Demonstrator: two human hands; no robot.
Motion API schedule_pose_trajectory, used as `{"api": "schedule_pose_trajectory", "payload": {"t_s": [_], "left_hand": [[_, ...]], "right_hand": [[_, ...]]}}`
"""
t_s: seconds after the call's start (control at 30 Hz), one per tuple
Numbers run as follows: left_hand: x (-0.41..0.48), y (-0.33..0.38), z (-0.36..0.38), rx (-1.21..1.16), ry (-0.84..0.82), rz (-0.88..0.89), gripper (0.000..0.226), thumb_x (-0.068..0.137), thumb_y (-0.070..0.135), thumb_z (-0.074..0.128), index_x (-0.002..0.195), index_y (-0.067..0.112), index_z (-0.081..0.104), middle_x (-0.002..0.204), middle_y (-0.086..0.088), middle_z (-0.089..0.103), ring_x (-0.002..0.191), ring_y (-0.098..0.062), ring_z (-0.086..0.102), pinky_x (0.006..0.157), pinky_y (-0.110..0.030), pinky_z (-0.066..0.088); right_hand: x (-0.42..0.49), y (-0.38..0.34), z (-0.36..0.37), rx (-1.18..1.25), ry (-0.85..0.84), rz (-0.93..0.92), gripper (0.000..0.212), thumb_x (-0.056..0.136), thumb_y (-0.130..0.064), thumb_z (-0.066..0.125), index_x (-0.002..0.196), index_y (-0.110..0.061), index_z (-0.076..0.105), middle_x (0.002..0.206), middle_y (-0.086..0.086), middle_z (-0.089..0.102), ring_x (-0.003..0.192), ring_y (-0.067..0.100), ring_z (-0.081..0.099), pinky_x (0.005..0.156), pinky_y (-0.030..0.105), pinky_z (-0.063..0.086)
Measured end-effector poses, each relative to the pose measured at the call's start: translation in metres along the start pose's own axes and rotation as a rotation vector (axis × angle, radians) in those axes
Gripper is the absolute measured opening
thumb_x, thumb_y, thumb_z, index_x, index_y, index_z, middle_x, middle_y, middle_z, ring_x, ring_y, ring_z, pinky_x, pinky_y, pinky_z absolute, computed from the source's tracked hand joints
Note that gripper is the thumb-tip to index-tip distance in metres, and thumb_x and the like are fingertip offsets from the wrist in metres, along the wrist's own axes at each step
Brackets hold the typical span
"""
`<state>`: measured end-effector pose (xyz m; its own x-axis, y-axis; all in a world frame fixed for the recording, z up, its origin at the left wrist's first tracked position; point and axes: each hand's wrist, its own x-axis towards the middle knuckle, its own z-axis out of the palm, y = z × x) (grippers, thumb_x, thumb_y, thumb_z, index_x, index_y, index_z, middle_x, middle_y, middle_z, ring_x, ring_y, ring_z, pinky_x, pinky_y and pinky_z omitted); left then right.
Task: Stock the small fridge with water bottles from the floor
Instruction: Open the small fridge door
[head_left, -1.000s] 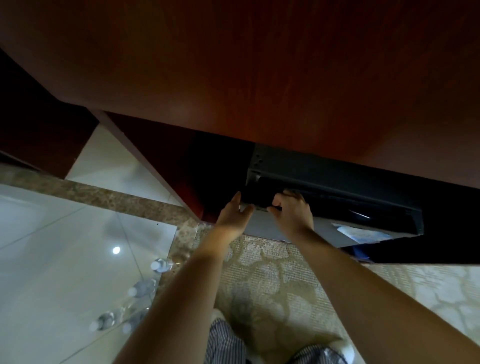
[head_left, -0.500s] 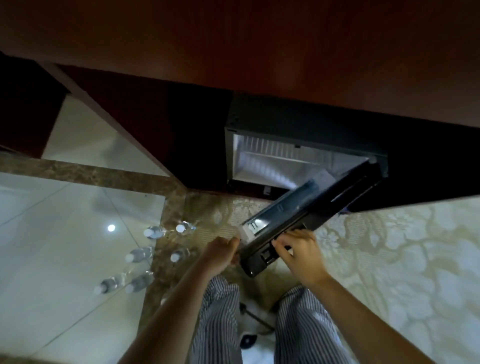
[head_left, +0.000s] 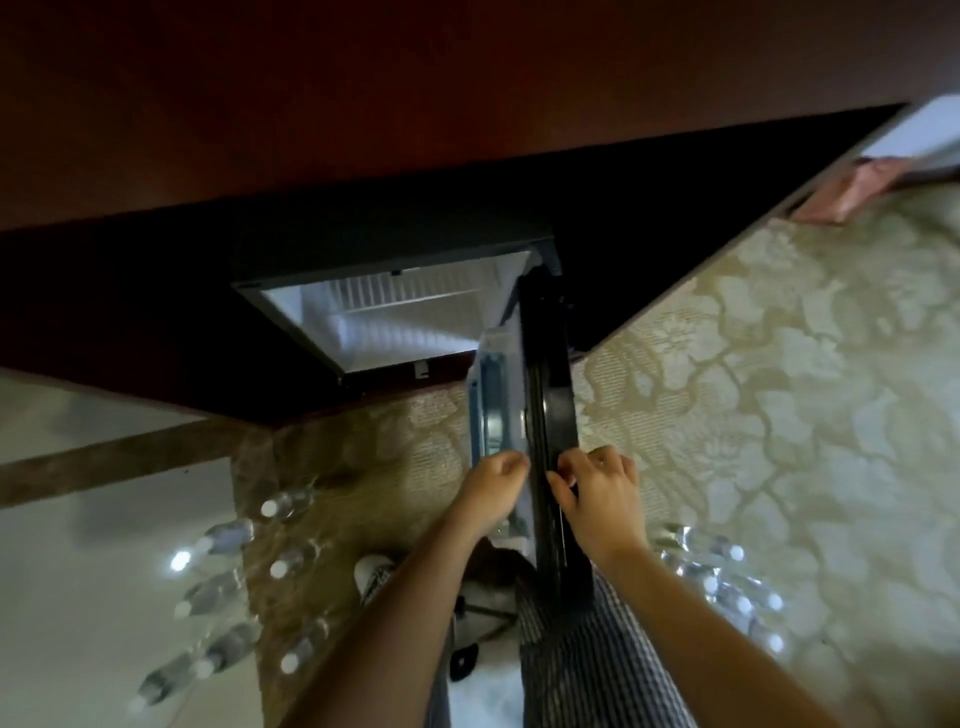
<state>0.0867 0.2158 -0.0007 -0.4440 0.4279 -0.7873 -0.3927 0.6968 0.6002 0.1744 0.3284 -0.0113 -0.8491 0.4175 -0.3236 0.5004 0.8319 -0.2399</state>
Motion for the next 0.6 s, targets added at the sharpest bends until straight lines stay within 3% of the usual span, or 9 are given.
{"api": "schedule_pose_trajectory", "payload": {"t_s": [0.1, 0.17, 0.23, 0.37, 0.6], "left_hand": [[0.019, 0.025, 0.023, 0.014, -0.009, 0.009, 0.030, 0.098, 0.032, 0.040, 0.113, 0.017, 0.061, 0.112, -0.005, 0.061, 0.106, -0.019, 0.057, 0.087, -0.024, 0.038], [0.032, 0.036, 0.035, 0.038, -0.001, 0.007, 0.025, 0.097, 0.034, 0.042, 0.092, 0.017, 0.058, 0.096, -0.009, 0.059, 0.091, -0.019, 0.056, 0.079, -0.027, 0.039], [0.044, 0.046, 0.050, 0.061, 0.000, -0.010, 0.028, 0.096, 0.035, 0.043, 0.087, 0.013, 0.057, 0.093, -0.015, 0.060, 0.088, -0.023, 0.059, 0.077, -0.030, 0.042], [0.058, 0.067, 0.077, 0.099, 0.006, -0.027, 0.036, 0.096, 0.034, 0.043, 0.097, 0.004, 0.062, 0.114, -0.013, 0.063, 0.105, -0.028, 0.060, 0.087, -0.035, 0.046], [0.079, 0.108, 0.108, 0.076, -0.016, -0.031, 0.036, 0.097, 0.031, 0.041, 0.114, 0.006, 0.061, 0.117, -0.016, 0.063, 0.110, -0.030, 0.058, 0.097, -0.039, 0.044]], "right_hand": [[0.001, 0.022, -0.013, -0.007, 0.041, 0.069, 0.018, 0.081, -0.030, 0.057, 0.076, -0.016, 0.067, 0.065, -0.001, 0.067, 0.080, 0.027, 0.061, 0.076, 0.039, 0.046], [0.006, 0.036, -0.021, -0.022, 0.048, 0.103, 0.019, 0.078, -0.031, 0.057, 0.069, -0.017, 0.066, 0.060, -0.002, 0.066, 0.075, 0.027, 0.062, 0.072, 0.039, 0.048], [0.012, 0.055, -0.029, -0.054, 0.031, 0.134, 0.025, 0.081, -0.034, 0.053, 0.067, -0.017, 0.065, 0.060, -0.001, 0.066, 0.076, 0.028, 0.062, 0.072, 0.039, 0.048], [0.030, 0.088, -0.038, -0.059, 0.016, 0.183, 0.028, 0.093, -0.035, 0.049, 0.087, -0.014, 0.065, 0.089, 0.003, 0.071, 0.098, 0.029, 0.055, 0.086, 0.040, 0.037], [0.068, 0.128, -0.059, -0.140, 0.019, 0.205, 0.035, 0.098, -0.037, 0.037, 0.106, -0.012, 0.060, 0.108, 0.008, 0.065, 0.107, 0.031, 0.052, 0.089, 0.039, 0.037]]}}
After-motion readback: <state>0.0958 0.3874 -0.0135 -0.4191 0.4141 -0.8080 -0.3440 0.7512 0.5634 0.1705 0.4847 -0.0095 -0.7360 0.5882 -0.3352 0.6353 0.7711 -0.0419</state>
